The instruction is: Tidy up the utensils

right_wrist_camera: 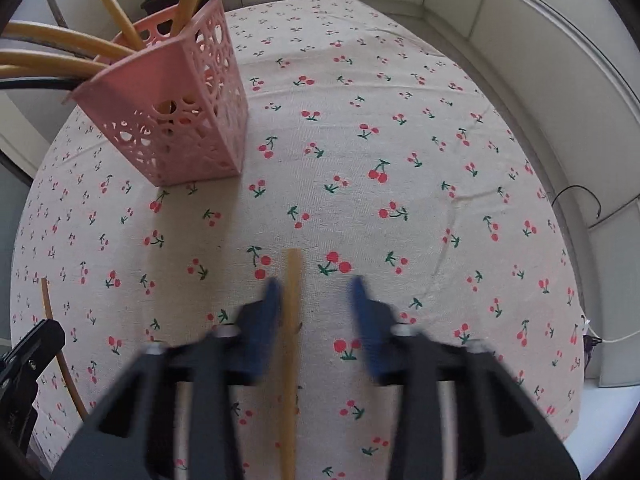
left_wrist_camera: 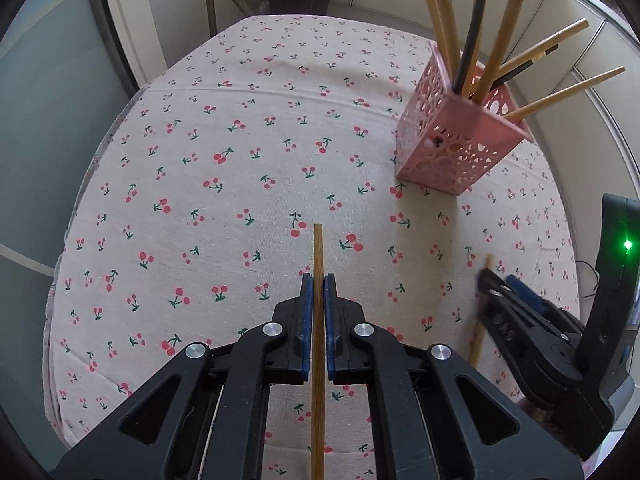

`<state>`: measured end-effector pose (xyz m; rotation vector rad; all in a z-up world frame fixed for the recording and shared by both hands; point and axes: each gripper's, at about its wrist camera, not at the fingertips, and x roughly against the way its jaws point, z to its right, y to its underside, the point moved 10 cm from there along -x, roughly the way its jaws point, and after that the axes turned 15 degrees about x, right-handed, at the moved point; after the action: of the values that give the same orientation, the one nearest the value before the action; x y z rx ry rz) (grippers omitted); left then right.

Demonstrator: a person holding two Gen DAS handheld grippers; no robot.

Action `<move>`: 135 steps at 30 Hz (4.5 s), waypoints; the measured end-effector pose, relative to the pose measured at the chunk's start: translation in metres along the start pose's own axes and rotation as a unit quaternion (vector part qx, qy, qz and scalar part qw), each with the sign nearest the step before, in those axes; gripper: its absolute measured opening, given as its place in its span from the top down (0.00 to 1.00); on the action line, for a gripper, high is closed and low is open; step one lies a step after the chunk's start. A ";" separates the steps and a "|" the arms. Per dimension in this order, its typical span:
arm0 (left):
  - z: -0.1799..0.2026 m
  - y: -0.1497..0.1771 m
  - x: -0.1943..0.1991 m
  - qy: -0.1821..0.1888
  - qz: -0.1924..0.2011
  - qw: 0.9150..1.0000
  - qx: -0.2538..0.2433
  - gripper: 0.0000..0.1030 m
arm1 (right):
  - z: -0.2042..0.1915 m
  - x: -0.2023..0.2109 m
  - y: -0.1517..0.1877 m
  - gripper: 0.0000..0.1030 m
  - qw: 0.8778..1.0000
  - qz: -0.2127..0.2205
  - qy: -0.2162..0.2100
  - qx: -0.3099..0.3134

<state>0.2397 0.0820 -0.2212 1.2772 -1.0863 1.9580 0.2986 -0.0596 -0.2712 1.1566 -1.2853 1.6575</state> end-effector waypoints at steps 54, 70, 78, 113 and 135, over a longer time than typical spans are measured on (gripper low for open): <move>0.142 -0.148 0.229 0.185 0.290 0.939 0.007 0.84 | 0.127 0.240 -0.006 0.93 0.925 0.298 -0.176 -0.158; 0.022 -0.118 0.244 0.206 0.314 0.921 0.105 0.38 | 0.109 0.301 -0.122 0.93 0.897 0.381 -0.163 -0.153; 0.002 -0.133 0.218 0.185 0.290 0.932 0.112 0.38 | 0.080 0.258 -0.171 0.89 0.910 0.367 -0.127 -0.142; 0.042 -0.008 0.207 0.120 0.300 0.946 -0.025 0.07 | 0.097 0.230 0.019 0.07 0.952 0.284 0.026 -0.110; 0.053 0.032 0.193 0.074 0.329 0.938 -0.087 0.07 | 0.100 0.239 0.063 0.07 0.945 0.303 0.097 -0.071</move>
<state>0.1635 0.0235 -0.0423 0.6970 -1.7184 2.3022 0.1829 -0.1667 -0.0558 0.5090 -1.7033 2.0031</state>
